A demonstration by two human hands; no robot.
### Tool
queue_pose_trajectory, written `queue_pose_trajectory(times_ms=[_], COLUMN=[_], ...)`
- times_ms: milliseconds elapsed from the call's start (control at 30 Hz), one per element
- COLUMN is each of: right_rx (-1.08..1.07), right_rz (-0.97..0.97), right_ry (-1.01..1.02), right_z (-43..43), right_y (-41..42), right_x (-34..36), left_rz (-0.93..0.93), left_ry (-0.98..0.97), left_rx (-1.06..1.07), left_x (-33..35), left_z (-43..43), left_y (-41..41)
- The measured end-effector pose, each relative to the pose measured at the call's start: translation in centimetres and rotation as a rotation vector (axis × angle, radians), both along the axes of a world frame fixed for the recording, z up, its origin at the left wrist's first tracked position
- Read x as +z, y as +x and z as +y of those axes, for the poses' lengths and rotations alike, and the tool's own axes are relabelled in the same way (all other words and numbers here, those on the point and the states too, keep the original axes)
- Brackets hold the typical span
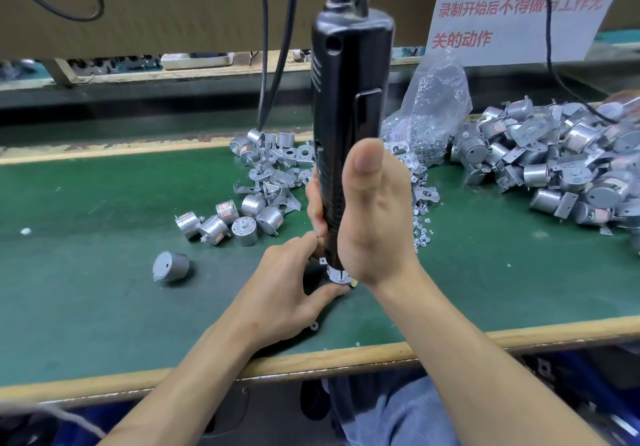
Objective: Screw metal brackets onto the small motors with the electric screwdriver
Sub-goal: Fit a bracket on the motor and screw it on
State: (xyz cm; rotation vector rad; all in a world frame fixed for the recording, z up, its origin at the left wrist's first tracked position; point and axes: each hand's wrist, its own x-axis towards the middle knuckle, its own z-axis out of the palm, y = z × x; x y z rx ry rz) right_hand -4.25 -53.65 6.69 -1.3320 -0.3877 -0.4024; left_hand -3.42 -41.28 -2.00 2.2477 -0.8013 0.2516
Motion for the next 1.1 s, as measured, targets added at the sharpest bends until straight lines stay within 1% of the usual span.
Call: queue_pose_trajectory(times_ms=[167, 267, 300, 400, 467, 600, 733, 867, 1000, 1100], right_rx=[-0.143, -0.164, -0.136, 0.067, 0.145, 0.148, 0.175, 0.22, 0.275, 0.274], right_rz=[-0.022, 0.003, 0.016, 0.053, 0.05, 0.067, 0.17, 0.221, 0.28, 0.283], right_ry=[-0.04, -0.056, -0.055, 0.022, 0.051, 0.058, 0.069, 0.087, 0.153, 0.15], right_z=[0.4, 0.4, 0.2, -1.1, -2.6, -6.2, -8.3, -9.1, -9.3, -8.8], right_y=[0.3, 0.3, 0.2, 0.4, 0.7, 0.9, 0.1, -0.8, -1.2, -1.3], right_x=[0.2, 0.2, 0.2, 0.5, 1.2, 2.0, 0.7, -0.2, -0.4, -0.8], left_rz=[0.006, 0.006, 0.002, 0.035, 0.046, 0.063, 0.064, 0.082, 0.094, 0.111], left_ry=[0.003, 0.012, 0.016, 0.022, 0.022, 0.021, -0.008, -0.022, -0.057, -0.086], left_rx=[0.007, 0.016, 0.018, 0.013, 0.021, 0.035, 0.016, 0.032, 0.023, 0.002], left_x=[0.0, -0.4, -0.4, -0.4, -0.4, -0.4, -0.1, -0.3, -0.3, -0.2], left_z=[-0.1, 0.0, 0.0, -0.1, 0.0, -0.1, -0.2, -0.3, -0.4, -0.3], left_y=[-0.2, 0.0, 0.0, 0.1, -0.1, -0.1, 0.0, 0.2, 0.3, 0.3])
